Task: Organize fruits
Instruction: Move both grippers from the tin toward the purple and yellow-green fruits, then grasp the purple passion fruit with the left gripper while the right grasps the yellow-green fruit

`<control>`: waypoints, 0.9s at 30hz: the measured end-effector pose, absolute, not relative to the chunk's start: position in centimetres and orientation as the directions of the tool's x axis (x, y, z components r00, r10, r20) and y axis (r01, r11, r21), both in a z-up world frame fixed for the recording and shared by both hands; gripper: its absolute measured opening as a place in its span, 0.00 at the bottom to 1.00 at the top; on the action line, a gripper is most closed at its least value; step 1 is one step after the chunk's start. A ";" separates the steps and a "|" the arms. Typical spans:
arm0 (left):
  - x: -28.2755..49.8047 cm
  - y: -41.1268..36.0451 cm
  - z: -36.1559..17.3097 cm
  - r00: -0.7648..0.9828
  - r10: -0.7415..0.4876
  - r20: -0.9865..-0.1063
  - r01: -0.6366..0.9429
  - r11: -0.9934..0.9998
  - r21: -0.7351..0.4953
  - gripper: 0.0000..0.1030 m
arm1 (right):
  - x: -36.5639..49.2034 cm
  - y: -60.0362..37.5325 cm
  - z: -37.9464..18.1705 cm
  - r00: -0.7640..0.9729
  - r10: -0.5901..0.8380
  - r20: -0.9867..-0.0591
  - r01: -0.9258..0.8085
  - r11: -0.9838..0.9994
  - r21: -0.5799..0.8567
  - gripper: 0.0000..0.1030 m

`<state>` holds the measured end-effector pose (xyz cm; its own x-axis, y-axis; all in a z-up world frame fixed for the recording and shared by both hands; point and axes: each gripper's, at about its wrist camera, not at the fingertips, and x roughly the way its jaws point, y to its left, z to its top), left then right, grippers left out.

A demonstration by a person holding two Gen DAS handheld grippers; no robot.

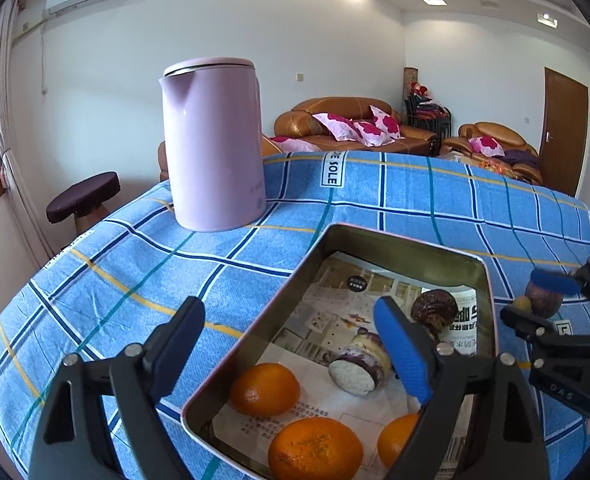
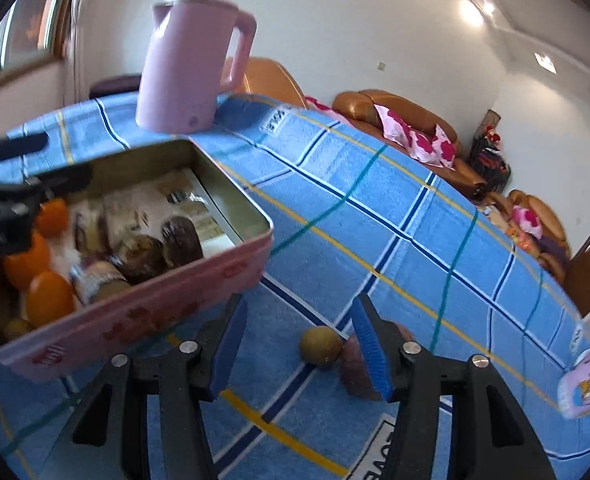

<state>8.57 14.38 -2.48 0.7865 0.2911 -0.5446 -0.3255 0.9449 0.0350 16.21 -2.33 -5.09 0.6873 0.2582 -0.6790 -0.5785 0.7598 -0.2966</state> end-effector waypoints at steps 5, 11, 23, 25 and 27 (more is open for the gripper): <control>8.4 14.7 -2.5 0.791 0.286 -0.541 -0.332 0.943 0.015 0.91 | 16.4 -2.4 -6.2 0.677 0.189 -0.711 -0.556 0.764 -0.326 0.42; 8.3 14.3 -2.5 0.795 0.285 -0.536 -0.325 0.946 0.021 0.91 | 17.4 -3.4 -6.1 0.675 0.122 -0.728 -0.487 0.815 -0.314 0.41; 8.1 12.6 -1.2 0.806 0.282 -0.520 -0.295 0.954 0.060 0.91 | 17.7 -5.8 -5.9 0.613 0.256 -0.747 -0.500 0.858 -0.116 0.27; 8.3 11.5 -0.3 0.817 0.270 -0.509 -0.271 0.960 0.073 0.91 | 17.5 -6.4 -5.3 0.619 0.292 -0.729 -0.498 0.864 -0.076 0.27; 8.8 10.3 0.4 0.826 0.245 -0.507 -0.239 0.968 0.078 0.91 | 17.4 -6.7 -4.7 0.639 0.308 -0.705 -0.490 0.869 -0.065 0.27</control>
<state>8.81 10.33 0.40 0.8260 0.2454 -0.5074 -0.2394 0.9678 0.0782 17.43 -6.72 -4.68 0.6391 0.3076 -0.7049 -0.4897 0.8695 -0.0646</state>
